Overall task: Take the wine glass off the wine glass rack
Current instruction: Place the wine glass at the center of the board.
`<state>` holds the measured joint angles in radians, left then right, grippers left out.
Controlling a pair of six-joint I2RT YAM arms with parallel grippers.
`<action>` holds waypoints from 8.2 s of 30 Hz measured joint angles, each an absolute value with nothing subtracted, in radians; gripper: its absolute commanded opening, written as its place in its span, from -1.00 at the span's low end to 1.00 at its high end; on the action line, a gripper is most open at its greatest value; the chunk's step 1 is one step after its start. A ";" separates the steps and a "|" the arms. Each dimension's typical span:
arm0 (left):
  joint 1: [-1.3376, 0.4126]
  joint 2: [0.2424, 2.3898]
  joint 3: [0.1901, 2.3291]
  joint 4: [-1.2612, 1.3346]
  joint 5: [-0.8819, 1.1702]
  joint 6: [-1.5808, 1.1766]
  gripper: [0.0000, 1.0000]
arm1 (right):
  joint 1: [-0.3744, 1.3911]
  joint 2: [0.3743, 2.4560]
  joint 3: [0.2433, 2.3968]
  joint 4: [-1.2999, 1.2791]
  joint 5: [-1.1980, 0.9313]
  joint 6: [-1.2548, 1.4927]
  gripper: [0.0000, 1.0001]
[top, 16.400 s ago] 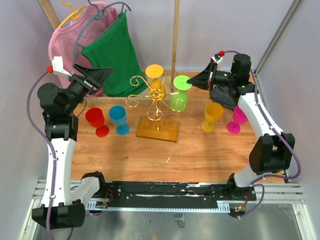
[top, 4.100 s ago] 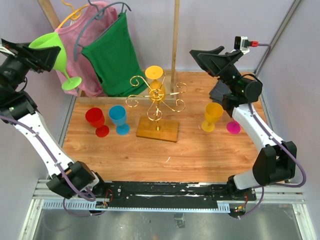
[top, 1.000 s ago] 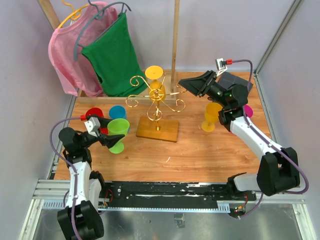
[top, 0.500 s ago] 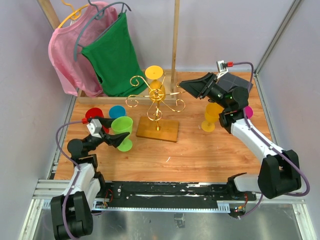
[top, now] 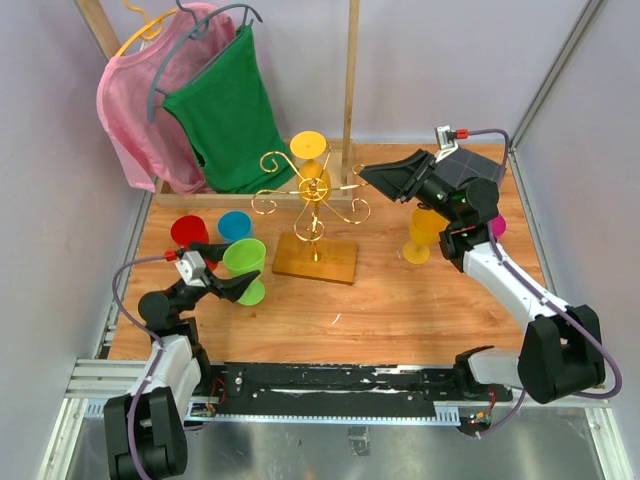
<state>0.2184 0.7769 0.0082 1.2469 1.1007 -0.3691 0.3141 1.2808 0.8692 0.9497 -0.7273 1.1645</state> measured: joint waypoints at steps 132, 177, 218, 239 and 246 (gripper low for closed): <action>0.659 0.787 0.009 1.298 1.293 -0.462 0.58 | 0.422 1.251 0.919 0.811 -0.652 1.020 0.97; 0.659 0.646 0.009 1.000 1.323 -0.321 0.59 | 0.438 1.211 0.826 0.834 -0.646 1.022 0.97; 0.659 0.679 0.078 0.402 1.368 0.052 0.99 | 0.446 1.355 0.966 0.830 -0.681 1.072 0.97; 0.659 0.678 0.223 -0.092 1.401 0.447 0.99 | 0.450 1.310 1.006 0.757 -0.699 1.045 0.97; 0.659 0.678 0.257 -0.117 1.401 0.466 0.99 | 0.450 1.303 1.022 0.732 -0.699 1.035 0.97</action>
